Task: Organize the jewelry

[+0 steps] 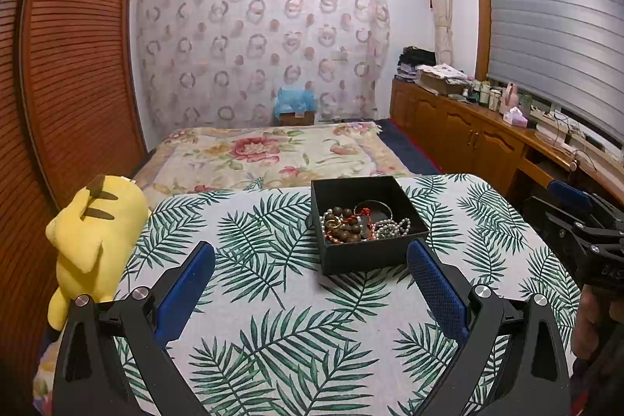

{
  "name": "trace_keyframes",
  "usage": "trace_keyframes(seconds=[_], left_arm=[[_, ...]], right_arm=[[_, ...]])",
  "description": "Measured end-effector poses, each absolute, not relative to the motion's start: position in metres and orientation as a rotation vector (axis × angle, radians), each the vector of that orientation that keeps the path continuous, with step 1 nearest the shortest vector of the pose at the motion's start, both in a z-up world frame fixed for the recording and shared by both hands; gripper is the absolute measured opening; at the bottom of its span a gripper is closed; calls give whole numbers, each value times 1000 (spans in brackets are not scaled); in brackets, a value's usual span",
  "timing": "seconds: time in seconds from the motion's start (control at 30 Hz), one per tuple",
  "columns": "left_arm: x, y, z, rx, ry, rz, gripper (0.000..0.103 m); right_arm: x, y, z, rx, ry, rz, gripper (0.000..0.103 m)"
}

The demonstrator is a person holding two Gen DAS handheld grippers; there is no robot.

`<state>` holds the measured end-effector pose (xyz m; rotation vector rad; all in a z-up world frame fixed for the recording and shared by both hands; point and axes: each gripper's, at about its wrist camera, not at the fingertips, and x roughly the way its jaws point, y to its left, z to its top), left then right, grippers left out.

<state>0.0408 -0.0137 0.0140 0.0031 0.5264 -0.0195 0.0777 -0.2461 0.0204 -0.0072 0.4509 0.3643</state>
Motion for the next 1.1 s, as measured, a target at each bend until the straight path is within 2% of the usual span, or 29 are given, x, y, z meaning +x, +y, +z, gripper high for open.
trace_keyframes(seconds=[1.1], left_arm=[[39,-18,17,3,525,-20,95]], right_arm=[[79,-246,19,-4,449,363,100]])
